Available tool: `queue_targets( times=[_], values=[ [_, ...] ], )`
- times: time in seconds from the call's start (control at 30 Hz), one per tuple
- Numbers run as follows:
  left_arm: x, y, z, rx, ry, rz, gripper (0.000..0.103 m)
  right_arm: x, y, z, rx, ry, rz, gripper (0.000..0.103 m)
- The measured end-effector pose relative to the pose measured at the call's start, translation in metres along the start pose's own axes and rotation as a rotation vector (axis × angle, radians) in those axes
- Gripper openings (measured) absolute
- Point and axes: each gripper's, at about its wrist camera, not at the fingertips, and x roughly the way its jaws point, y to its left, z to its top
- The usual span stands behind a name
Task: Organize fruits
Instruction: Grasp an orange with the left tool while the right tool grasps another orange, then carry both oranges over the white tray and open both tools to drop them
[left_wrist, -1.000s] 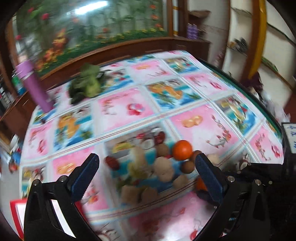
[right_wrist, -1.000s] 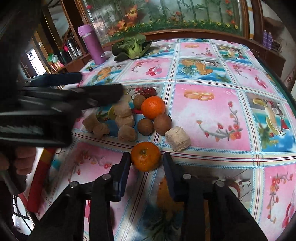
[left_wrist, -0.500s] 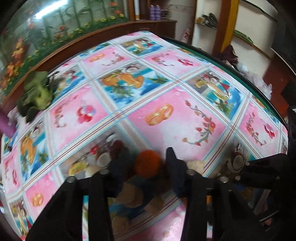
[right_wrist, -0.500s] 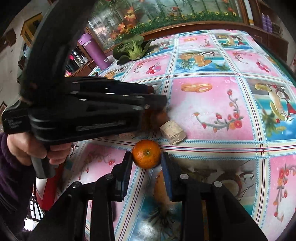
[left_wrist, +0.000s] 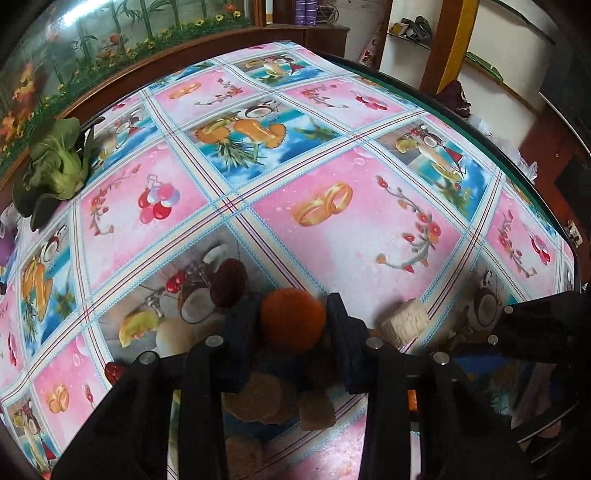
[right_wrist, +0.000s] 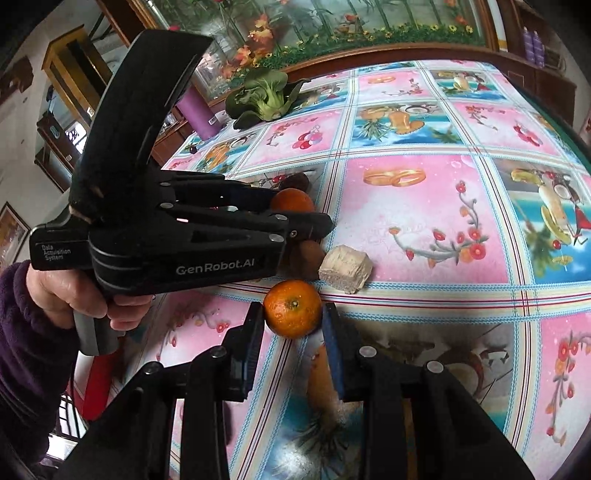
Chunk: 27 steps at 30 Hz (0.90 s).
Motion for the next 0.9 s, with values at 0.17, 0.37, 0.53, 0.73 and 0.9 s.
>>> queue_targets(
  times=[0.17, 0.37, 0.53, 0.73, 0.9],
  values=[
    [-0.004, 0.001, -0.004, -0.042, -0.019, 0.001, 0.036, 0.0, 0.006, -0.002, -0.038, -0.012, -0.025, 0.03],
    [-0.043, 0.002, -0.015, -0.137, -0.121, 0.018, 0.036, -0.006, 0.009, -0.004, -0.058, -0.048, -0.033, 0.029],
    [-0.105, 0.001, -0.051, -0.257, -0.239, 0.078, 0.036, -0.018, 0.019, -0.007, -0.093, -0.121, -0.005, 0.029],
    [-0.177, 0.02, -0.141, -0.45, -0.29, 0.208, 0.036, -0.022, 0.051, -0.011, -0.106, -0.129, 0.072, 0.029],
    [-0.205, 0.037, -0.205, -0.564, -0.274, 0.333, 0.036, -0.019, 0.111, -0.009, -0.197, -0.117, 0.134, 0.029]
  ],
)
